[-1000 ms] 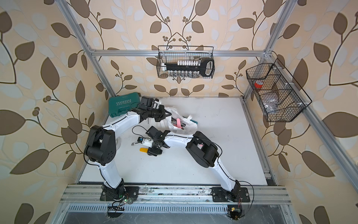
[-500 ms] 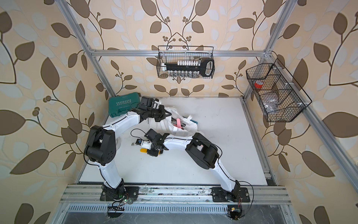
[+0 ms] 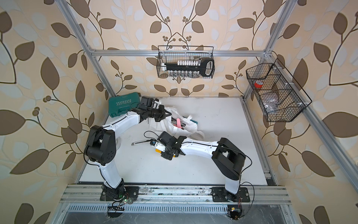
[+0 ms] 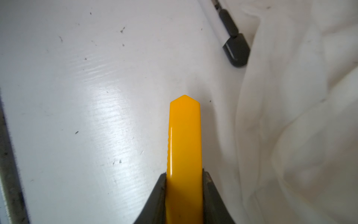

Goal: Place the art knife into the pouch
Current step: Pick up the utility knife at the center of the board, then place the utility knife in the pouch.

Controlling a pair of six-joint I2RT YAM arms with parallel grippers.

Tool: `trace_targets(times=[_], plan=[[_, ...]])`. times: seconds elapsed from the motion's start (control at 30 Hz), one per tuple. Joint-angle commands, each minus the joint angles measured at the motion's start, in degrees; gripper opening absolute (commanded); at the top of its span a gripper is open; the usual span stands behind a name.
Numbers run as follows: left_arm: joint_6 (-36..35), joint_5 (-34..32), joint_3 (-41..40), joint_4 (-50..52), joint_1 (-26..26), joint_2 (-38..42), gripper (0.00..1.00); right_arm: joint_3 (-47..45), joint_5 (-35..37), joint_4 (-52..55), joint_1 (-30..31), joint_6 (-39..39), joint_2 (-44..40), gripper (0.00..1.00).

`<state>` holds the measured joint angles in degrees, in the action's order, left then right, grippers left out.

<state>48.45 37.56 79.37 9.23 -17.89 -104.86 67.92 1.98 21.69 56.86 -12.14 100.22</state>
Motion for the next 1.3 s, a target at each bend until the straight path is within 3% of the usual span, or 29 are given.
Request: trace_targets(times=[0.0, 0.2, 0.4, 0.53, 0.8, 1.03, 1.27], plan=[[-0.02, 2.03, 0.26, -1.83, 0.63, 2.63, 0.0, -0.99, 5.93, 3.81, -0.45, 3.97, -6.62, 0.25], [-0.02, 2.08, 0.12, -1.98, 0.62, 2.6, 0.0, 1.12, 9.26, 7.93, -3.84, 6.95, -15.33, 0.27], [-0.19, 1.94, -0.09, -1.68, 0.66, 2.64, 0.0, 4.65, 12.49, 9.5, -8.63, 8.35, -18.15, 0.27], [-0.17, 1.99, 0.15, -1.76, 0.66, 2.55, 0.0, 7.95, 14.08, 9.41, -12.42, 8.63, -16.31, 0.29], [-0.09, 1.99, 0.26, -1.68, 0.59, 2.53, 0.0, 12.74, 6.53, 4.14, -20.21, 8.06, -8.3, 0.29], [-0.02, 2.08, 0.37, -1.6, 0.58, 2.36, 0.0, 15.6, 2.19, -1.41, -22.06, 6.36, -0.31, 0.29], [-0.11, 2.08, 0.57, -1.57, 0.58, 2.01, 0.0, 14.39, -1.73, -2.94, -22.23, 6.52, 0.92, 0.29]])
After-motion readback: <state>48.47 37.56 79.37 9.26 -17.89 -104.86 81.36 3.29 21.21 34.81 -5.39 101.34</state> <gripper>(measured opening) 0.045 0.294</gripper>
